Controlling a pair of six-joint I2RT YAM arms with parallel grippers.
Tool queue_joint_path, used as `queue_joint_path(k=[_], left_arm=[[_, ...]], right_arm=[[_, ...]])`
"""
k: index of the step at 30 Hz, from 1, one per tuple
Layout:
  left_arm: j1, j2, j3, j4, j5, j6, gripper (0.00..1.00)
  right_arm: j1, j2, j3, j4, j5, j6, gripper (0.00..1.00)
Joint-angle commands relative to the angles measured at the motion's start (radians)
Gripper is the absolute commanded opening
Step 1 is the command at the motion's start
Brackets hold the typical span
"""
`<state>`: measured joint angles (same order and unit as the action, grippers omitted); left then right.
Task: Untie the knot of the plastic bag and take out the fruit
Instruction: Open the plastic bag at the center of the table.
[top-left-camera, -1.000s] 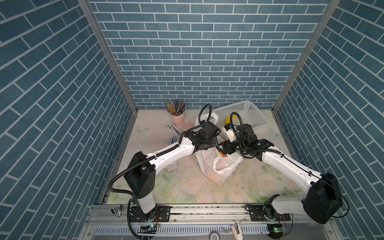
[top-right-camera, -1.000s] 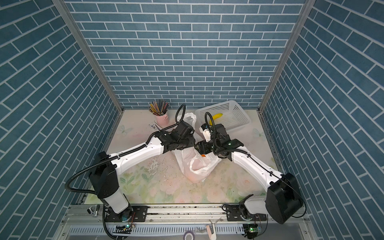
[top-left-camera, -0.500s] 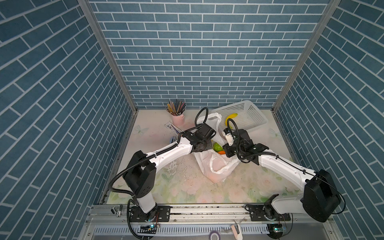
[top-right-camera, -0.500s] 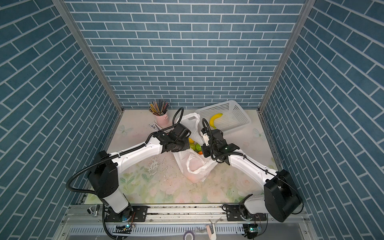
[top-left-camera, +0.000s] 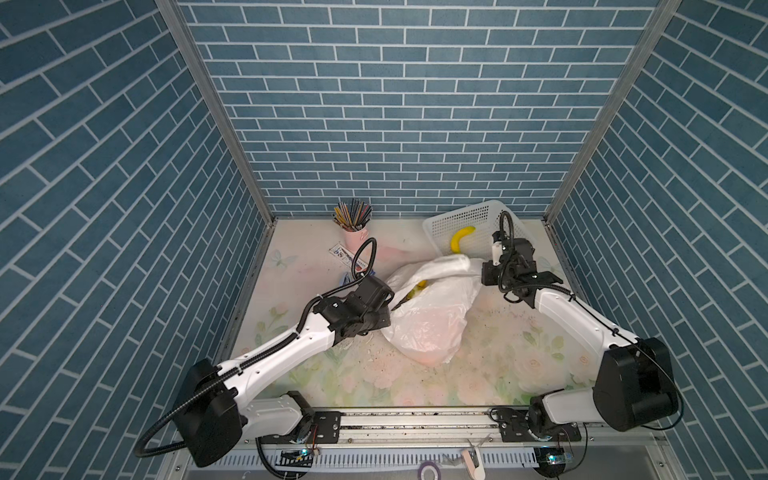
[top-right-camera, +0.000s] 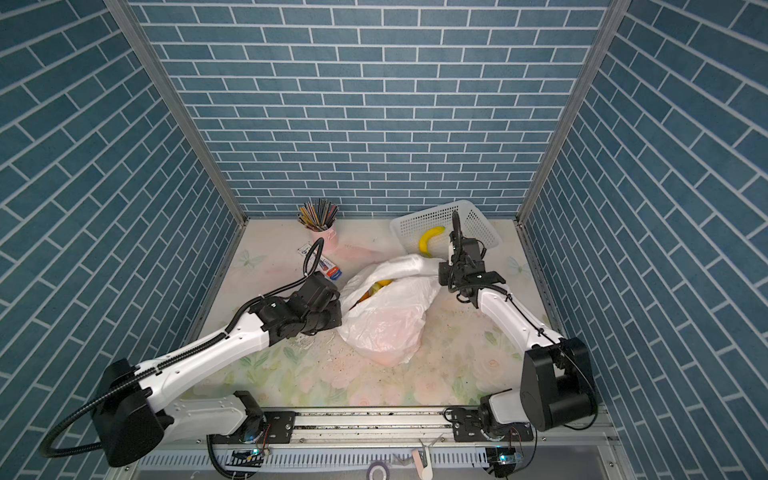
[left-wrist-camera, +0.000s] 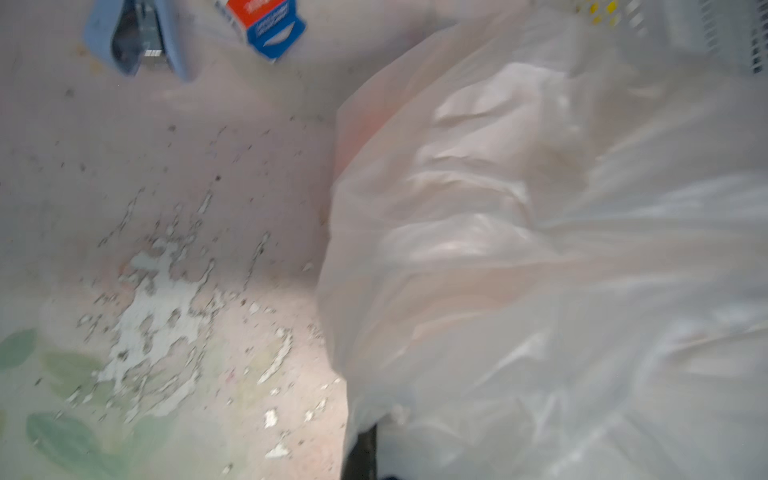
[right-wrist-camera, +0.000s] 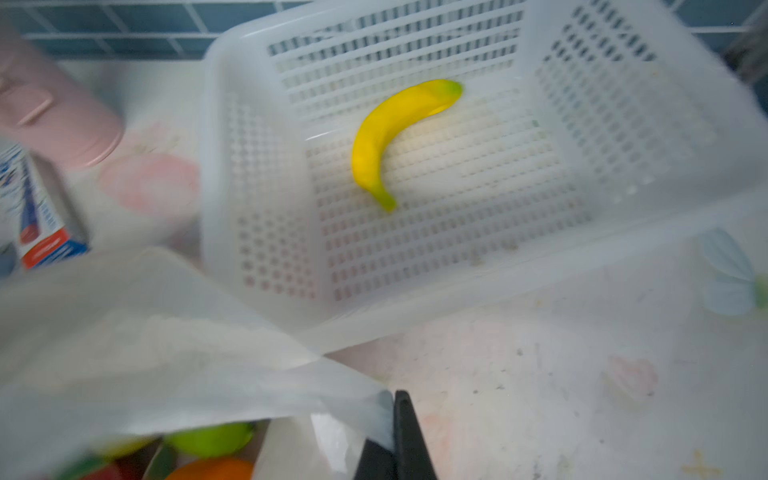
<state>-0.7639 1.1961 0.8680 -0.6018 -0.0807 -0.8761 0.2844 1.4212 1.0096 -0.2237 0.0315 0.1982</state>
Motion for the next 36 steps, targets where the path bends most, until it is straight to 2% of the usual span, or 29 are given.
queue_joint_path(k=[1, 3, 4, 6, 7, 8, 10, 13, 15, 19, 21, 25, 32, 33, 34, 36], left_arm=[[0.004, -0.109, -0.126, -0.017, -0.013, -0.034, 0.00], [0.005, -0.184, -0.184, 0.027, 0.009, -0.033, 0.00], [0.005, -0.218, -0.200, 0.059, 0.015, -0.022, 0.00], [0.006, -0.265, -0.201, 0.115, 0.010, 0.014, 0.31], [0.008, -0.276, -0.189, 0.138, 0.012, 0.046, 0.43], [0.011, -0.283, -0.167, 0.156, 0.013, 0.085, 0.50], [0.031, -0.277, -0.098, 0.162, 0.029, 0.174, 0.57], [0.073, -0.236, 0.011, 0.185, 0.090, 0.313, 0.66], [0.098, -0.182, 0.071, 0.237, 0.205, 0.425, 0.74], [0.099, 0.022, 0.266, 0.240, 0.408, 0.602, 0.87], [0.082, 0.116, 0.340, 0.226, 0.458, 0.669, 0.88], [0.046, 0.288, 0.455, 0.159, 0.452, 0.752, 0.88], [0.026, 0.462, 0.500, 0.236, 0.480, 0.721, 0.87], [0.027, 0.472, 0.499, 0.263, 0.475, 0.705, 0.81], [0.028, 0.479, 0.504, 0.277, 0.469, 0.692, 0.70], [0.039, 0.481, 0.515, 0.293, 0.448, 0.661, 0.33]], right_arm=[[-0.038, 0.059, 0.076, -0.009, -0.011, 0.041, 0.00], [-0.039, 0.075, 0.112, -0.031, -0.067, 0.036, 0.08], [-0.037, 0.070, 0.118, -0.033, -0.116, 0.033, 0.15], [-0.036, 0.042, 0.110, -0.022, -0.214, 0.038, 0.28], [-0.036, 0.018, 0.099, -0.013, -0.255, 0.048, 0.34], [-0.035, -0.008, 0.089, -0.012, -0.286, 0.062, 0.39], [-0.033, -0.064, 0.069, -0.027, -0.304, 0.088, 0.46], [-0.029, -0.162, 0.032, -0.068, -0.325, 0.118, 0.51], [-0.025, -0.229, -0.002, -0.083, -0.362, 0.133, 0.53], [-0.008, -0.355, -0.062, -0.140, -0.407, 0.180, 0.58], [-0.006, -0.408, -0.078, -0.178, -0.402, 0.197, 0.60], [-0.004, -0.503, -0.113, -0.234, -0.411, 0.216, 0.66], [-0.002, -0.583, -0.142, -0.335, -0.412, 0.214, 0.67], [-0.003, -0.593, -0.152, -0.334, -0.431, 0.210, 0.67], [-0.001, -0.600, -0.160, -0.327, -0.459, 0.208, 0.67], [0.009, -0.606, -0.179, -0.300, -0.516, 0.208, 0.67]])
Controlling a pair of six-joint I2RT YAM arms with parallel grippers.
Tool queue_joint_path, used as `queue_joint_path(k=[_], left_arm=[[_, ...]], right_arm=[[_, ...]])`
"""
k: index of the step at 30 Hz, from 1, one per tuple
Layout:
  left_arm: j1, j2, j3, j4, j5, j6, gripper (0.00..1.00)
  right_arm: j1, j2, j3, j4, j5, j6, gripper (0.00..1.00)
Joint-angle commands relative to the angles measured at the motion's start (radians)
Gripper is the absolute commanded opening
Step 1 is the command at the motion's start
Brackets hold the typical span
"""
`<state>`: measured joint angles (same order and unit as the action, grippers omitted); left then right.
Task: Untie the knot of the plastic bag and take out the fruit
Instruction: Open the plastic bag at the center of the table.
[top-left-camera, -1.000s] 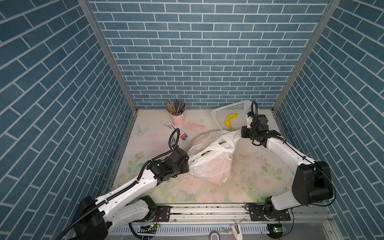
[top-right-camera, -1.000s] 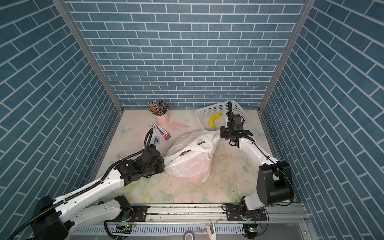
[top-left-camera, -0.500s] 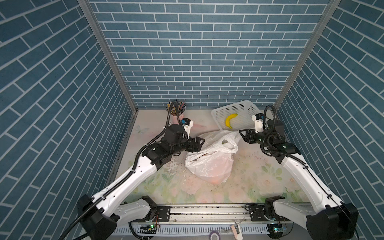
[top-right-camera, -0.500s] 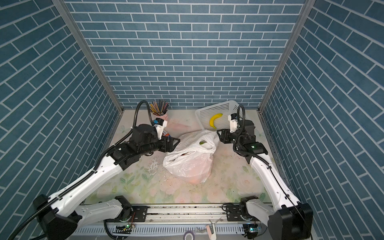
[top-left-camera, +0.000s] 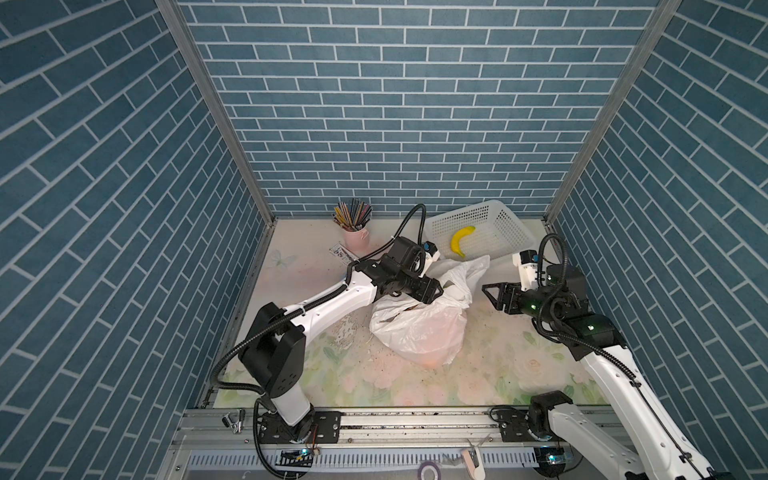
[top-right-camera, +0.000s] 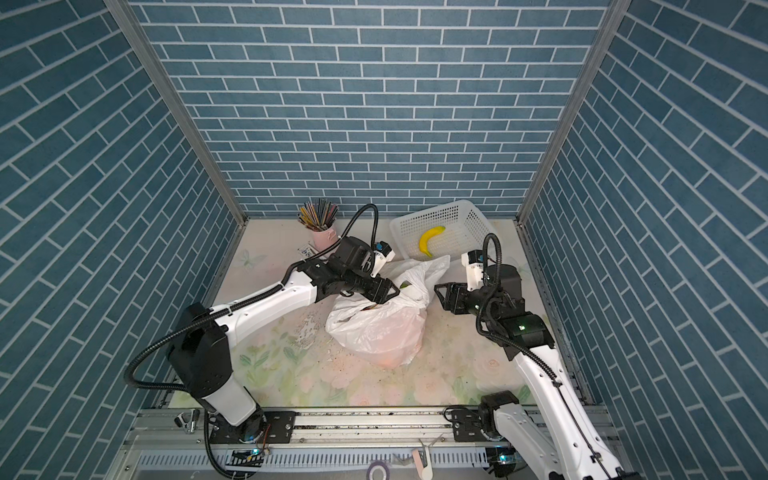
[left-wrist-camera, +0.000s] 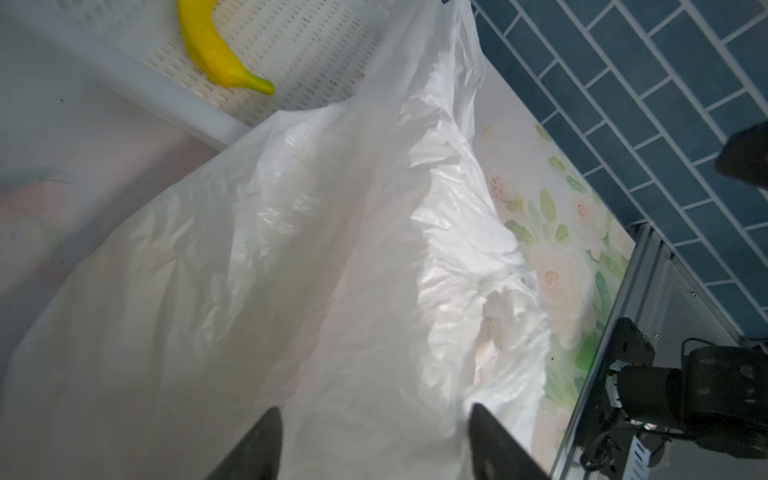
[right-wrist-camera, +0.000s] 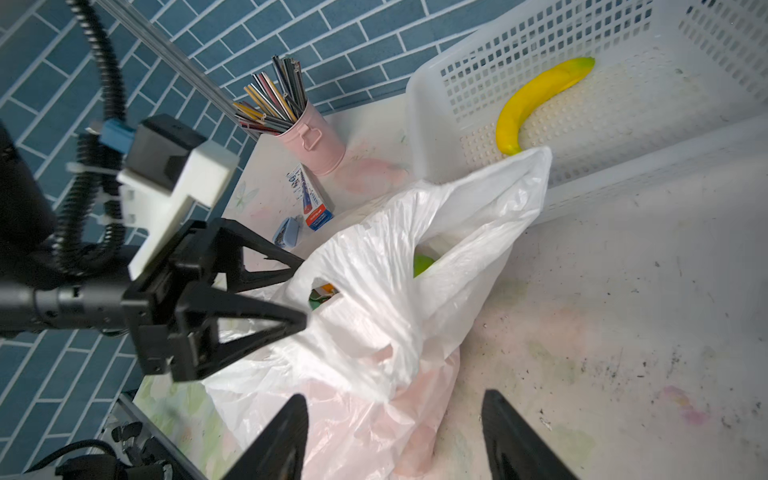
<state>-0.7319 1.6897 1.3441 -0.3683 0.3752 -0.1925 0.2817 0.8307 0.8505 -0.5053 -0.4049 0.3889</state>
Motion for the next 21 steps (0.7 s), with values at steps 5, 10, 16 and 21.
queue_joint_path(k=[5, 10, 16, 21], left_arm=[[0.109, -0.061, -0.021, 0.160, 0.030, -0.186, 0.00], [0.203, -0.109, -0.083, 0.235, 0.129, -0.302, 0.00], [0.243, -0.105, -0.085, 0.211, 0.159, -0.373, 0.00], [0.273, -0.104, -0.088, 0.193, 0.123, -0.395, 0.00]], right_arm=[[0.153, 0.028, -0.036, 0.088, -0.029, -0.001, 0.67], [0.323, 0.214, 0.037, 0.227, 0.075, -0.101, 0.76], [0.395, 0.485, 0.167, 0.328, 0.113, -0.179, 0.94], [0.396, 0.606, 0.183, 0.257, 0.058, -0.197, 0.91]])
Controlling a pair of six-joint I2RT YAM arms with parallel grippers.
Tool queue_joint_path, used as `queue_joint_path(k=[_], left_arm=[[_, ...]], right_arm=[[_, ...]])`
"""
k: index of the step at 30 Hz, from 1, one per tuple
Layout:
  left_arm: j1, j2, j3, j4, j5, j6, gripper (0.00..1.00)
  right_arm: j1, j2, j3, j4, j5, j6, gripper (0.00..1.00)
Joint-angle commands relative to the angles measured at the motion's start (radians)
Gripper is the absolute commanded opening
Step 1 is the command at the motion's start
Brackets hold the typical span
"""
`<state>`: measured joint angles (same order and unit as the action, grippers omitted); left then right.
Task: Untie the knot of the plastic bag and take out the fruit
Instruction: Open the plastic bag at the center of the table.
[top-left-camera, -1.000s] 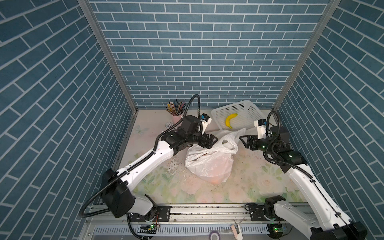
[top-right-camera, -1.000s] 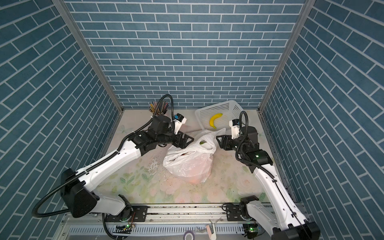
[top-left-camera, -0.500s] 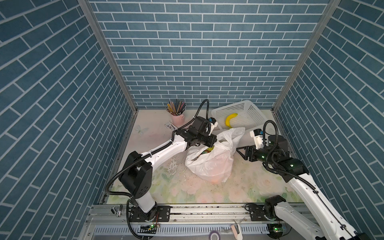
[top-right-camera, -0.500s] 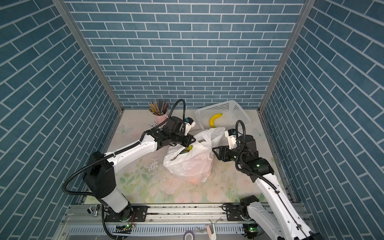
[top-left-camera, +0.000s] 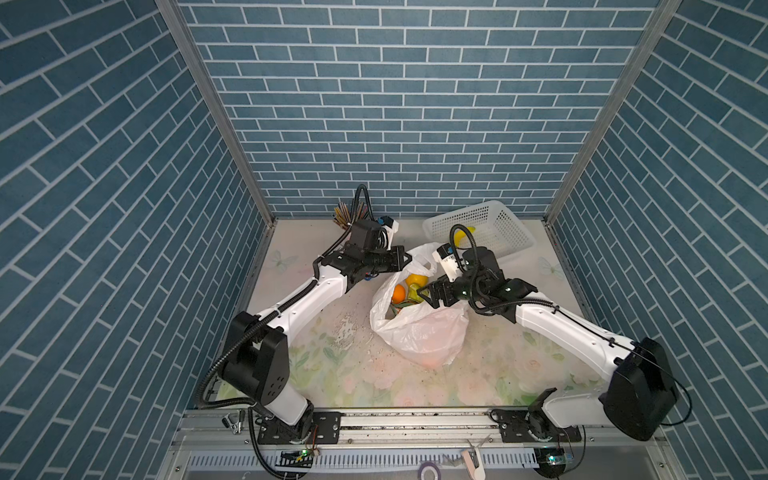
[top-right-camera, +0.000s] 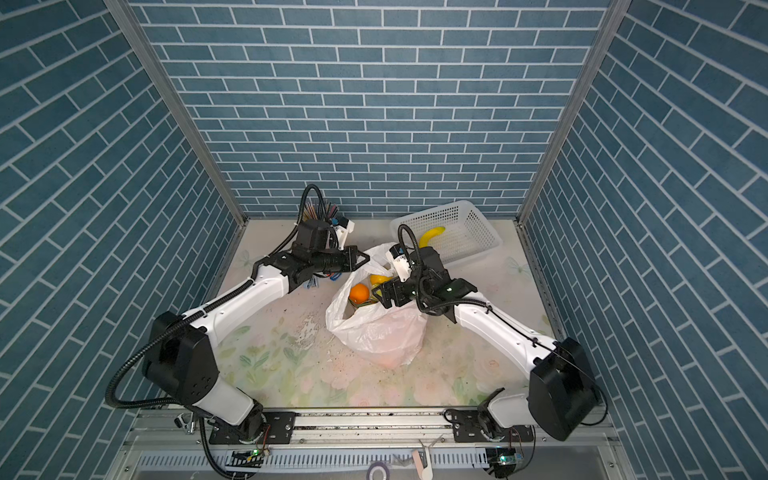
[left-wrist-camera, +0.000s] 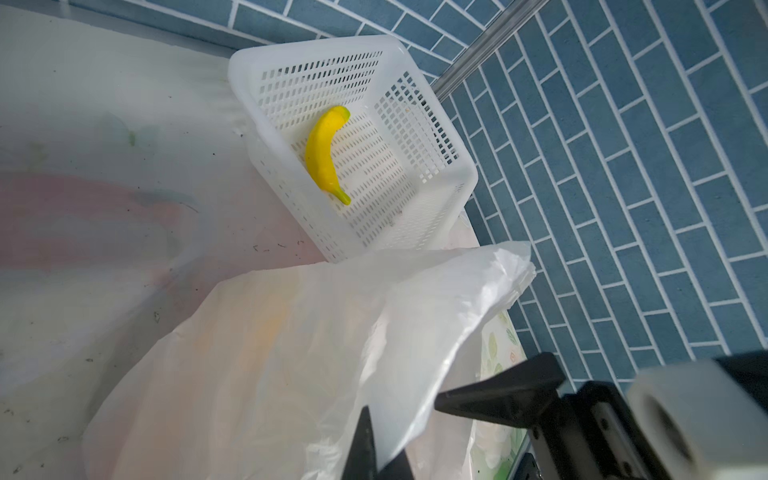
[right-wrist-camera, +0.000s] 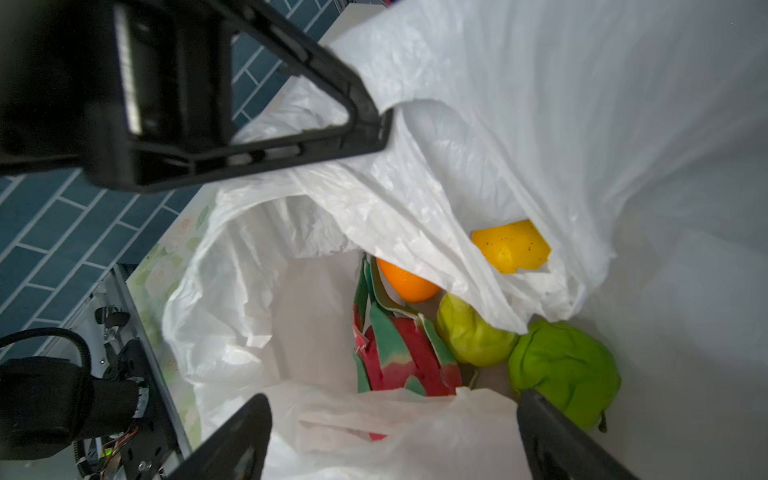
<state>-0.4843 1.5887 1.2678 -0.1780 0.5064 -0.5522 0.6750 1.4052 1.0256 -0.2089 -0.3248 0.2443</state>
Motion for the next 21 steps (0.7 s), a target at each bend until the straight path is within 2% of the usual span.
queue_joint_path(k=[1, 5, 11, 16, 19, 21], left_arm=[[0.033, 0.000, -0.010, 0.001, -0.013, -0.032, 0.00], [0.055, 0.017, 0.001, -0.016, 0.012, 0.011, 0.00], [0.056, 0.031, 0.027, -0.070, 0.002, 0.070, 0.00], [0.055, 0.024, 0.004, -0.068, -0.008, 0.081, 0.00], [0.056, 0.010, -0.021, -0.055, -0.030, 0.085, 0.00], [0.055, -0.001, -0.032, -0.055, -0.032, 0.092, 0.09]], right_arm=[[0.003, 0.037, -0.002, -0.068, -0.052, -0.049, 0.89], [0.046, -0.078, -0.106, -0.153, -0.170, -0.015, 0.75], [0.169, -0.299, -0.376, -0.175, -0.239, 0.177, 0.69], [0.293, -0.381, -0.521, -0.145, -0.187, 0.307, 0.67], [0.305, -0.377, -0.515, -0.211, -0.137, 0.298, 0.67], [0.305, -0.378, -0.459, -0.260, -0.090, 0.271, 0.68]])
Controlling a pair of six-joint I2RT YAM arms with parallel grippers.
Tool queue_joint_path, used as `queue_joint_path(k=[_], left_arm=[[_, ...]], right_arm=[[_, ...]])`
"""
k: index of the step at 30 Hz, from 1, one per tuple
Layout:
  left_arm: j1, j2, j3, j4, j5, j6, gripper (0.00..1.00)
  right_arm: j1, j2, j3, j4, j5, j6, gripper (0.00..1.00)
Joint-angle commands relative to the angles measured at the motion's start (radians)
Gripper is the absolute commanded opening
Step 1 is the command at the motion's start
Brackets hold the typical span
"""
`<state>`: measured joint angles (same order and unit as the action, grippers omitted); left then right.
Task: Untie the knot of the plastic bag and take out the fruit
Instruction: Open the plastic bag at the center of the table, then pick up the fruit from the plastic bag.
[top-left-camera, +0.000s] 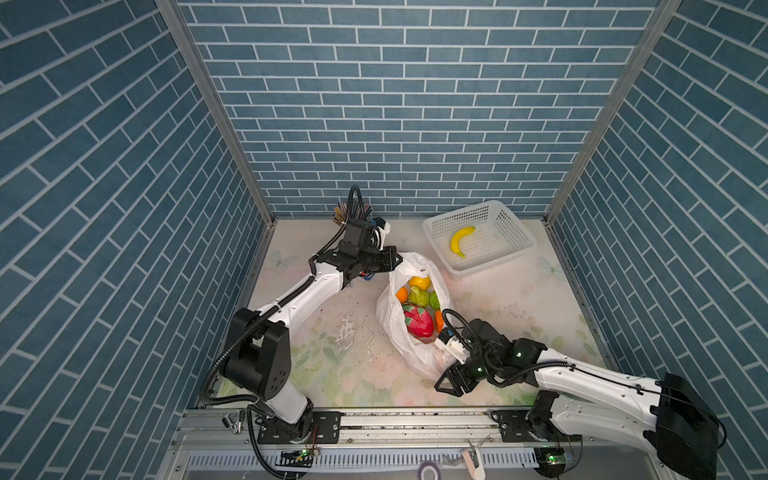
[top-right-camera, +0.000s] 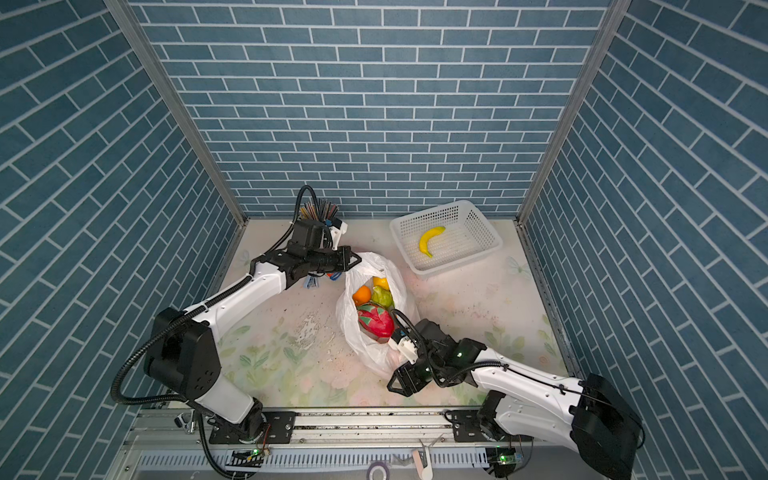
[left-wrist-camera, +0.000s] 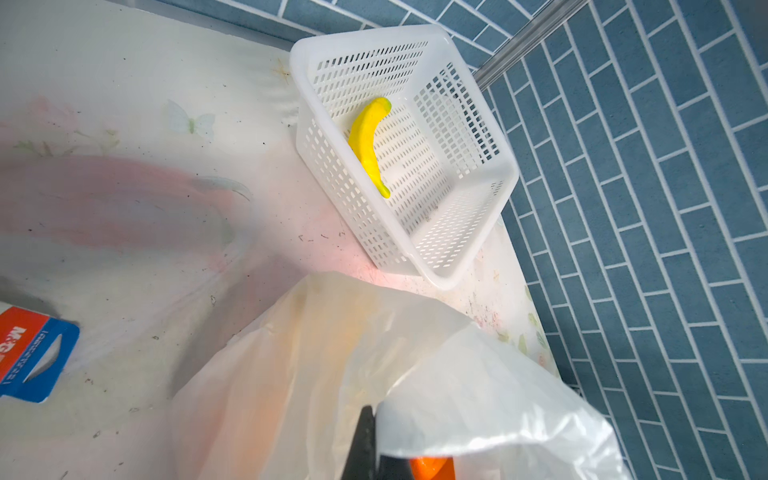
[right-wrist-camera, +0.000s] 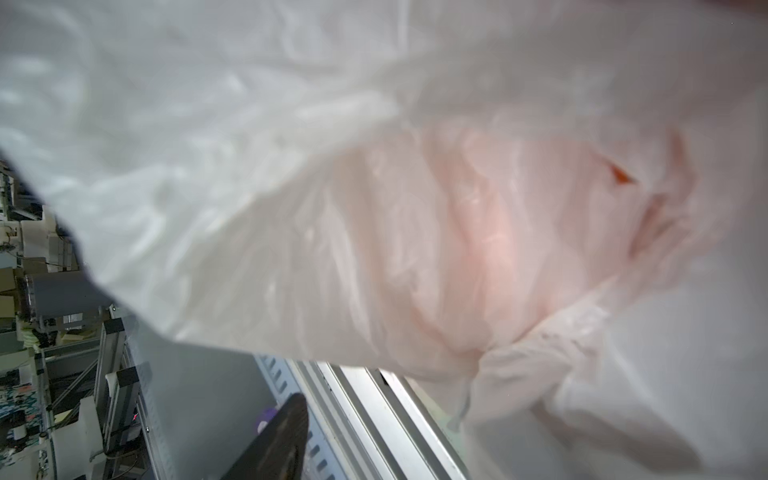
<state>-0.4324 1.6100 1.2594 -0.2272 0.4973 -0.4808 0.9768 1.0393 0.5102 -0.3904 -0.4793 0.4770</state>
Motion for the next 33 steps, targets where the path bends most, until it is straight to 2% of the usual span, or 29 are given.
queue_joint_path(k=[1, 2, 4, 7, 9, 14, 21, 23, 25, 28, 31, 33], left_arm=[[0.003, -0.032, -0.032, -0.003, -0.025, 0.019, 0.20], [0.003, -0.047, -0.044, 0.000, -0.027, 0.014, 0.32], [0.003, -0.086, -0.071, 0.015, -0.030, 0.002, 0.46], [0.002, -0.164, -0.112, -0.001, -0.064, -0.023, 0.58], [-0.002, -0.219, -0.140, -0.014, -0.085, -0.042, 0.62], [-0.026, -0.343, -0.214, -0.057, -0.123, -0.079, 0.65], [-0.094, -0.436, -0.288, -0.212, -0.247, -0.070, 0.67], [-0.117, -0.445, -0.326, -0.243, -0.255, -0.074, 0.67], [-0.132, -0.460, -0.367, -0.233, -0.244, -0.090, 0.67], [-0.137, -0.467, -0.419, -0.165, -0.176, -0.109, 0.69], [-0.148, -0.437, -0.443, -0.129, -0.162, -0.115, 0.69], [-0.154, -0.411, -0.463, -0.114, -0.169, -0.108, 0.69]], right_arm=[[0.004, -0.022, 0.085, -0.091, 0.087, 0.031, 0.69], [0.003, -0.033, 0.112, -0.099, 0.111, 0.026, 0.71], [0.004, -0.050, 0.158, -0.111, 0.160, 0.014, 0.74], [0.004, -0.061, 0.233, -0.105, 0.249, -0.002, 0.78], [0.003, -0.060, 0.283, -0.074, 0.300, -0.012, 0.80], [-0.028, 0.008, 0.362, 0.059, 0.432, 0.018, 0.81], [-0.155, 0.180, 0.417, 0.127, 0.396, 0.074, 0.79], [-0.159, 0.230, 0.433, 0.100, 0.382, 0.051, 0.74], [-0.144, 0.263, 0.424, 0.054, 0.314, 0.008, 0.69], [-0.056, 0.263, 0.345, -0.015, 0.283, -0.018, 0.68], [0.039, 0.247, 0.234, -0.025, 0.289, 0.028, 0.70], [0.058, 0.243, 0.170, 0.011, 0.273, 0.066, 0.71]])
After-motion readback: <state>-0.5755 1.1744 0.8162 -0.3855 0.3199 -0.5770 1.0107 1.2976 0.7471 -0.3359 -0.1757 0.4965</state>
